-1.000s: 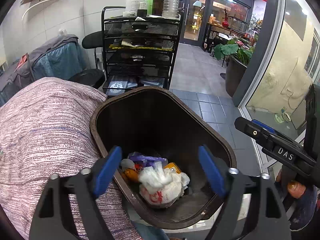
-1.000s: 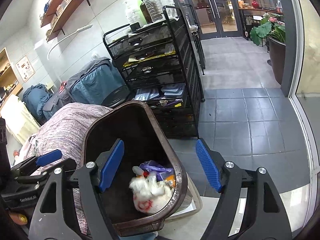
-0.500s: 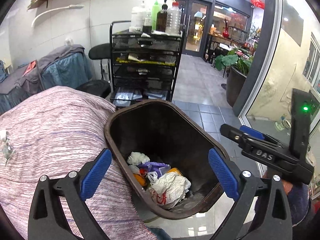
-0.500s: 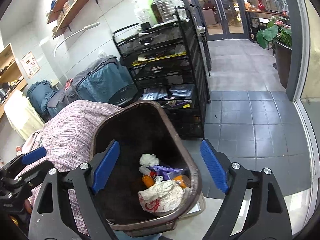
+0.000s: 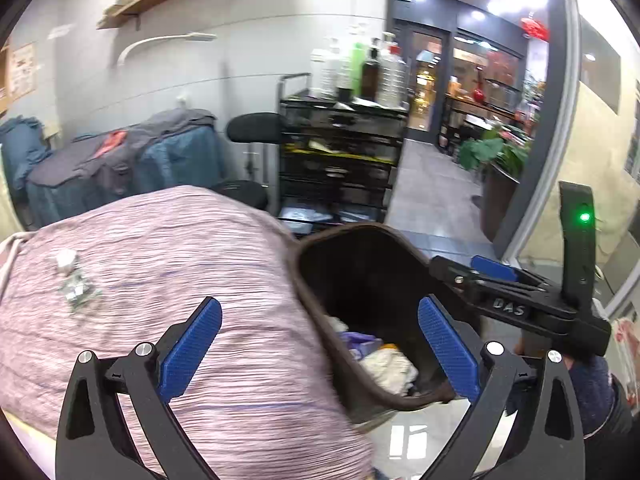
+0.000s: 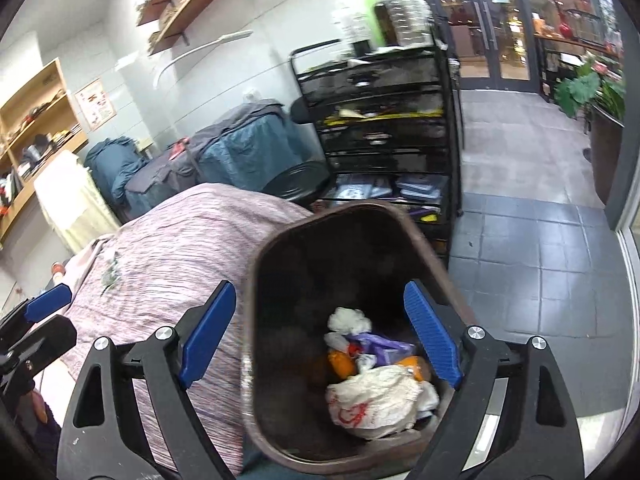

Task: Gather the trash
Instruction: 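Move both tools back over the remaining trash on the bed, then grasp the clear green-printed packet with the right tool while the left tool grasps the white wrapper, then carry the packet and white wrapper over the brown bin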

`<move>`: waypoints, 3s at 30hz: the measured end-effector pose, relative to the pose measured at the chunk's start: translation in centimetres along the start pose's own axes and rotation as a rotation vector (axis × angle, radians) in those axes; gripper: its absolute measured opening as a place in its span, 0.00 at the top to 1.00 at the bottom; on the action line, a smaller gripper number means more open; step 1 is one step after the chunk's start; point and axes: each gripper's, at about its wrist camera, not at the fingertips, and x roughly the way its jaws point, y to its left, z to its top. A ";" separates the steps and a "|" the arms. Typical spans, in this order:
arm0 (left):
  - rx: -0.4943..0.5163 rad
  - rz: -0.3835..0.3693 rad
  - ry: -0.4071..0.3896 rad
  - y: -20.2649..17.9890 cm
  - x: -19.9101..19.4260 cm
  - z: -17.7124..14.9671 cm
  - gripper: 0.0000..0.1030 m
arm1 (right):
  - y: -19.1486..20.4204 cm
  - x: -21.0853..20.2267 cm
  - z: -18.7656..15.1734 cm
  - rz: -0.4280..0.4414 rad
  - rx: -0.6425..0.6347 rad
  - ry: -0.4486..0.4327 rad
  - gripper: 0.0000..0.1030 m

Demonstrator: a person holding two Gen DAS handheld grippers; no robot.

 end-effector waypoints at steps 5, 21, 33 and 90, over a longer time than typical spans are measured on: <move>-0.080 0.071 -0.020 4.5 -1.6 -0.7 0.06 | 3.8 0.8 0.2 0.062 -0.063 0.012 0.17; -0.296 0.330 0.038 21.0 -4.6 -5.6 0.06 | 19.9 6.1 -1.0 0.334 -0.298 0.167 0.17; -0.382 0.469 0.098 31.5 -5.0 -6.9 0.06 | 34.6 15.2 -2.8 0.407 -0.530 0.321 0.17; -0.320 0.304 0.089 27.7 3.2 1.4 0.64 | 27.5 12.2 -0.1 0.374 -0.402 0.168 0.90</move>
